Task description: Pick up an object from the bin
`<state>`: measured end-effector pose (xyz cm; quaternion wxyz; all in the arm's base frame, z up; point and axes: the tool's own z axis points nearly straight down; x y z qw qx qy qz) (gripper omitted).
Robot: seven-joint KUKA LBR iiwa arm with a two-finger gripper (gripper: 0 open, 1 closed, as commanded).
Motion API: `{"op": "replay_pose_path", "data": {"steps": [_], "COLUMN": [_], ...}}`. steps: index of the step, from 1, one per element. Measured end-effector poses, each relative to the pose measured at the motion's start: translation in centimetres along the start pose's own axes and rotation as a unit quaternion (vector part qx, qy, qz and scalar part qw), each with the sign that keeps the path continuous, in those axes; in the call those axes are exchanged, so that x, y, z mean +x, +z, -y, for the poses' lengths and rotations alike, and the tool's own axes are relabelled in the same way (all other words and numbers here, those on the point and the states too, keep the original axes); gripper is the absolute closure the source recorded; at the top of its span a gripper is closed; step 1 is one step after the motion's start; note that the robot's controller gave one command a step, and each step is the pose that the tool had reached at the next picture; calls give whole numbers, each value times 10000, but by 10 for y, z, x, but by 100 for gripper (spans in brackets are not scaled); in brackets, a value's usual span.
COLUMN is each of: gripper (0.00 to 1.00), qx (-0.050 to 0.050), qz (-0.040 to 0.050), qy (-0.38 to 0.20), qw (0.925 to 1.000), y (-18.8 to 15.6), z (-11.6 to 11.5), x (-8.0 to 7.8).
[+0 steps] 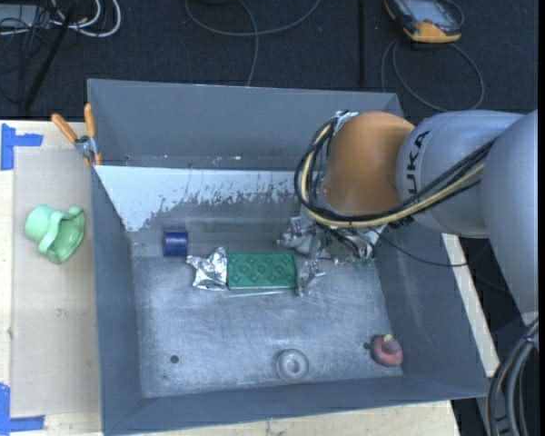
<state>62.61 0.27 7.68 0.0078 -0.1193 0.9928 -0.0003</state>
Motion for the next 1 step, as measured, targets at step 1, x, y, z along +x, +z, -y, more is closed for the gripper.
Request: {"op": "replay_pose_path", "data": {"steps": [1], "gripper": [100], "qx": [-5], "qz": [-33], "qy": [76], "qw": [10000], "y": [-135], "z": [-21], "x": [0]}}
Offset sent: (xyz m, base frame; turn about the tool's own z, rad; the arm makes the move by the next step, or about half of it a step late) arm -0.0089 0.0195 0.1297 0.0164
